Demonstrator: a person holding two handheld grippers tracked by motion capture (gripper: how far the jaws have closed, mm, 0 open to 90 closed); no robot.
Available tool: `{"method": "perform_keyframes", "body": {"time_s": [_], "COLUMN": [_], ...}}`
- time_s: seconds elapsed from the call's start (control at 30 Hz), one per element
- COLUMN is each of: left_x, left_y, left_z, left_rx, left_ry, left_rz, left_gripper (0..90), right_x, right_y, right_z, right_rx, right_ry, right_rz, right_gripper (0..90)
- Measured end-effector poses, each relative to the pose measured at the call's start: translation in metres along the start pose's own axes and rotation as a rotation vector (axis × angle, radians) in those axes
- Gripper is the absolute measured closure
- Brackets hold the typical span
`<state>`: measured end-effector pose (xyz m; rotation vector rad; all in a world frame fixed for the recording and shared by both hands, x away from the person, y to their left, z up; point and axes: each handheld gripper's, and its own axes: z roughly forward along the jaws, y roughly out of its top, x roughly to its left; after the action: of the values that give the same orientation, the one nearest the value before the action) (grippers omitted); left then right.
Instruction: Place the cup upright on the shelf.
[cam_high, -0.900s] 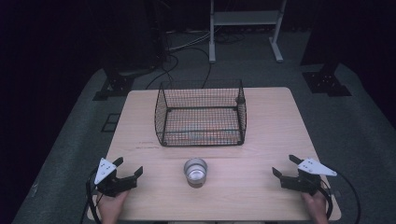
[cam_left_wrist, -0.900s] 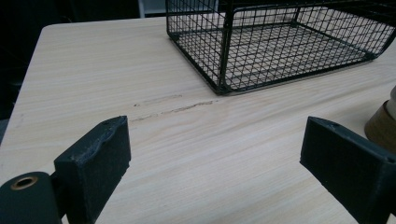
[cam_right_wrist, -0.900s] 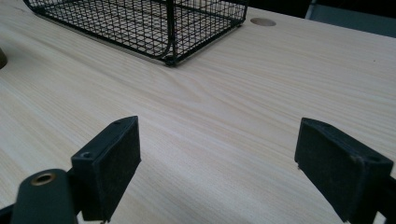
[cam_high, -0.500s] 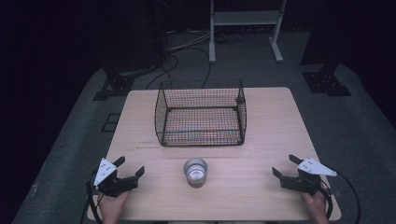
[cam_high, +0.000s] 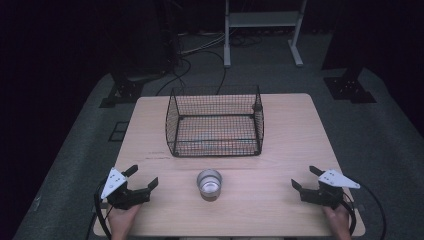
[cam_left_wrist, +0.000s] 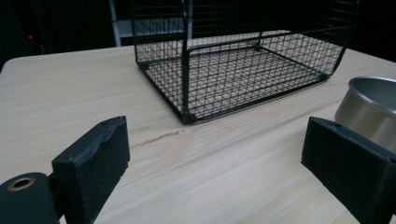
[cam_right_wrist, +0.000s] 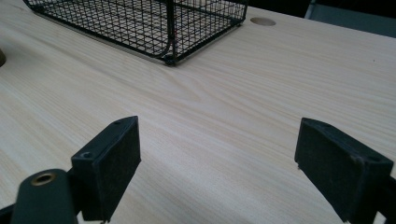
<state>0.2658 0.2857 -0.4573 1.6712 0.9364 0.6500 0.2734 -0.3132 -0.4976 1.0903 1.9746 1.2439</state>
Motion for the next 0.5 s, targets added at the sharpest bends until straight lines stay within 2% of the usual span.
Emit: {"method": "perform_keyframes", "body": {"time_s": [0.1, 0.33, 0.5], "left_x": [-0.001, -0.006, -0.008], "left_y": [0.004, 0.015, 0.019], "left_z": [0.002, 0.007, 0.009], "left_rx": [-0.003, 0.030, 0.034], "left_ry": [-0.023, -0.095, -0.131], "left_rz": [0.006, 0.078, 0.095], "left_gripper": [6.7, 6.7, 4.1], "right_x": [0.000, 0.000, 0.000], "right_y": [0.000, 0.000, 0.000], "right_z": [0.000, 0.001, 0.001], "right_rx": [0.000, 0.001, 0.003], "right_ry": [0.000, -0.001, -0.001], "right_rz": [-0.001, -0.009, -0.009], "right_gripper": [13.6, 13.6, 13.6]}}
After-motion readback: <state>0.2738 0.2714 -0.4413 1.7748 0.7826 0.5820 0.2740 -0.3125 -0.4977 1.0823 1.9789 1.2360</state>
